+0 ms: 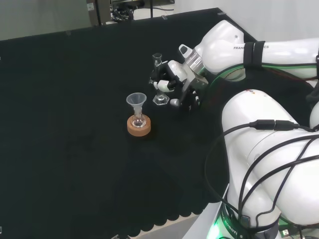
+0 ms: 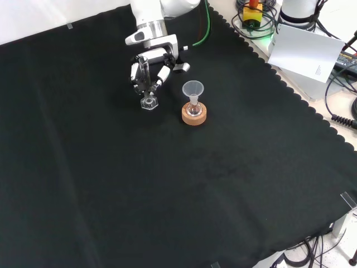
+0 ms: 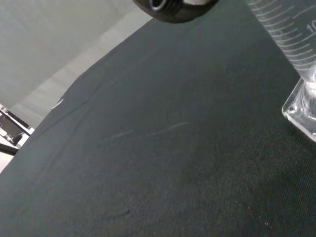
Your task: Put the graduated cylinder back on the table.
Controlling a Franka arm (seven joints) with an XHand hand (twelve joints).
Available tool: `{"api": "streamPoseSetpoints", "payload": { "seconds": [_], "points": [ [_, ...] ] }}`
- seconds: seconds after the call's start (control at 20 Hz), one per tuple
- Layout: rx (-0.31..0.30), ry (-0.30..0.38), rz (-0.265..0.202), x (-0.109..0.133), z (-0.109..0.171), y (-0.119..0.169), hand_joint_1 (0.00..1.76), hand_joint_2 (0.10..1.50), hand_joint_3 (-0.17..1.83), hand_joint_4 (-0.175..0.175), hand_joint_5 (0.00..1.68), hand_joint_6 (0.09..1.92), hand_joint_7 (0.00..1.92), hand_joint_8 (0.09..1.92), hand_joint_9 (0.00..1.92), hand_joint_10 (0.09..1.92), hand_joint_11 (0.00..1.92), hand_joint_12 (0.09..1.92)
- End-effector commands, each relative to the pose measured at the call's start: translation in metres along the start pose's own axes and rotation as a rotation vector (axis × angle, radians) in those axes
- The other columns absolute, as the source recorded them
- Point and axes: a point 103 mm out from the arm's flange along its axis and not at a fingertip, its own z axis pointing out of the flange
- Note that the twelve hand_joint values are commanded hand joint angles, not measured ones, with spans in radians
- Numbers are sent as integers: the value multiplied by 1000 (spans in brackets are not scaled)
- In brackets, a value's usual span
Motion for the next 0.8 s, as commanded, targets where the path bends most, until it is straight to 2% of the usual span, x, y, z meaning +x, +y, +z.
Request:
{"api": "streamPoseSetpoints", "payload": {
  "seconds": [0.05, 0.2, 0.4, 0.6, 0.8],
  "points": [
    [35, 13, -19, 3, -4, 0, 1132, 1061, -15, -70, 975, 852, 808, 625, 1198, 87, 869, 1027],
    [49, 2, -11, 5, -6, 0, 1101, 1014, -64, -45, 830, 712, 725, 623, 1102, 87, 712, 1129],
    [74, 6, 5, 5, -8, 1, 1062, 1033, -167, -42, 728, 685, 656, 638, 1032, 87, 593, 1208],
    [68, 0, 14, 8, -10, 2, 1039, 1026, -175, -52, 602, 656, 585, 637, 966, 87, 518, 1246],
    [78, -32, 9, 13, -22, 5, 989, 989, -175, -78, 349, 447, 341, 672, 765, 87, 347, 1314]
  ]
}}
